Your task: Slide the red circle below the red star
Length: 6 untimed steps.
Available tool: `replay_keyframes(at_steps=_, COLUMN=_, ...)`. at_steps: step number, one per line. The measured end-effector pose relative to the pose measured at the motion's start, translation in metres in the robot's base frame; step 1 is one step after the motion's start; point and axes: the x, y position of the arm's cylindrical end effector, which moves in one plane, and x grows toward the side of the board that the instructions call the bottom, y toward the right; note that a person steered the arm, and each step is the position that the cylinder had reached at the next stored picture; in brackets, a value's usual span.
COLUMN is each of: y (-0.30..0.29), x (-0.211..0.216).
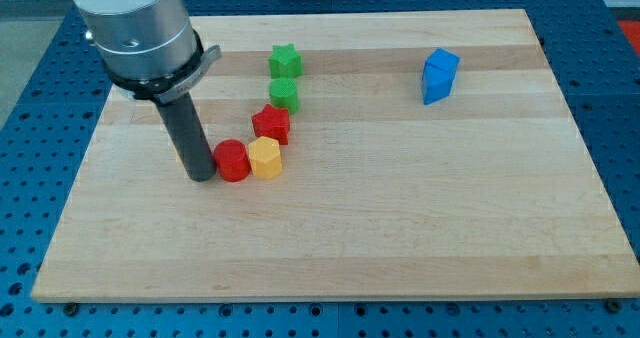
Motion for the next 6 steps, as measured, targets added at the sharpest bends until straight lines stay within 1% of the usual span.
replay_keyframes(at_steps=1, y=0.024, x=0.000)
replay_keyframes(at_steps=4, y=0.031, x=0.000)
replay_keyframes(at_steps=5, y=0.046, x=0.000)
replay_keyframes(at_steps=6, y=0.045, x=0.000)
